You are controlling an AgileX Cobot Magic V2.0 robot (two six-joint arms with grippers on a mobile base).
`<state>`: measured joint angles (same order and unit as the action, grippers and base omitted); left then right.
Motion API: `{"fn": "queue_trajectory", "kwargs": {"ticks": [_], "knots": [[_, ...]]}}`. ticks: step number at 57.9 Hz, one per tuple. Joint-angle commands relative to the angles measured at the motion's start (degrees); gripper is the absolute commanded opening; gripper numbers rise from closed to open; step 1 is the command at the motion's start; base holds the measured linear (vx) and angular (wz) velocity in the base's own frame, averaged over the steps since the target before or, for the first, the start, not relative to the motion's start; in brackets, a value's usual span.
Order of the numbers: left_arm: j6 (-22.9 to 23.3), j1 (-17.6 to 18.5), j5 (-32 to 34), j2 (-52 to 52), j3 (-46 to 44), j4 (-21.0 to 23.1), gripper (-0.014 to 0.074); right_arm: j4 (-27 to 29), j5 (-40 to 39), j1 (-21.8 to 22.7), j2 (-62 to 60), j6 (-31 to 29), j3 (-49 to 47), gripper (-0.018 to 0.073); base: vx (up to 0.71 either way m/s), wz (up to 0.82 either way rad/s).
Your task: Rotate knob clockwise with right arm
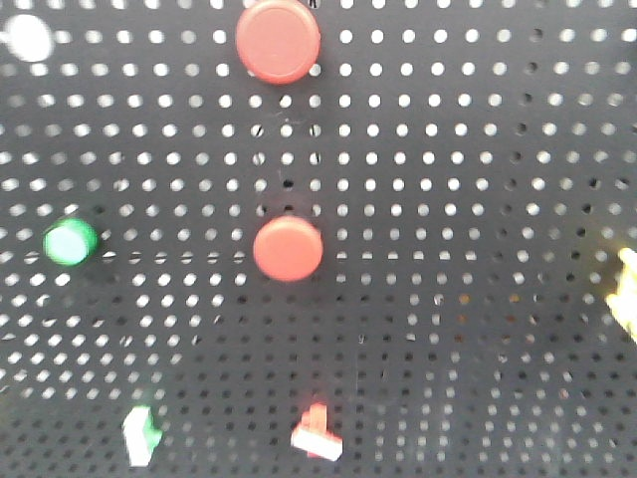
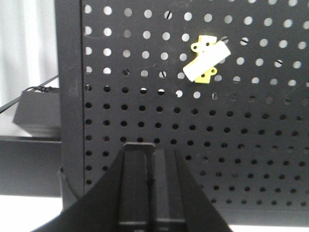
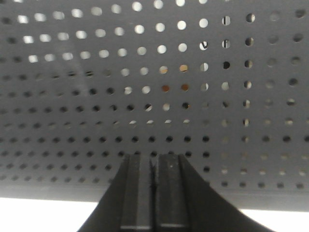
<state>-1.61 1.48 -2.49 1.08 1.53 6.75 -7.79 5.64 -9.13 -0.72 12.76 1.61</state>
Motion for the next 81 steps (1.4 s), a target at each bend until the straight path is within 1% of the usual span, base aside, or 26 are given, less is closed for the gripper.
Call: {"fn": "queue_trajectory", "kwargs": {"ticks": [1, 28, 45, 50, 57, 63, 74, 81], "knots": [[0.26, -0.11, 4.72, -0.01, 0.75, 0.44, -0.0006, -0.31, -4.71, 0.03, -0.56, -0.57, 0.50, -0.0009, 0.06, -0.03], [0.26, -0.11, 4.72, -0.01, 0.75, 0.44, -0.0006, -0.31, -5.28, 0.03, -0.56, -0.57, 0.50, -0.0009, 0.01, 0.00], [0.26, -0.11, 4.72, -0.01, 0.75, 0.44, -0.0006, -0.37, -14.42, 0.03, -0.56, -0.17, -0.03, -0.0009, 0.00, 0.00], [0.26, -0.11, 4.72, -0.01, 0.75, 0.44, -0.0006, -1.11, -13.11, 0.03, -0.56, -0.22, -2.61, -0.0009, 0.00, 0.00], [0.26, -0.11, 4.72, -0.01, 0.75, 0.44, -0.0006, -4.86, -3.32, 0.03, 0.46, -0.82, -11.57, -0.0009, 0.00, 0.00], [0.26, -0.11, 4.72, -0.01, 0.75, 0.44, -0.0006, -8.62, 3.59, 0.03, 5.00, -1.30, -21.49, -0.0009, 0.00, 0.00], [0.26, -0.11, 4.72, -0.01, 0.75, 0.44, -0.0006, -13.62, 11.12, 0.03, 21.68, -1.94, -46.19, -0.0009, 0.00, 0.00], [0.26, -0.11, 4.72, -0.01, 0.75, 0.44, -0.0006, -13.64, 15.63, 0.03, 33.26, -4.34, -60.44, -0.0009, 0.00, 0.00]]}}
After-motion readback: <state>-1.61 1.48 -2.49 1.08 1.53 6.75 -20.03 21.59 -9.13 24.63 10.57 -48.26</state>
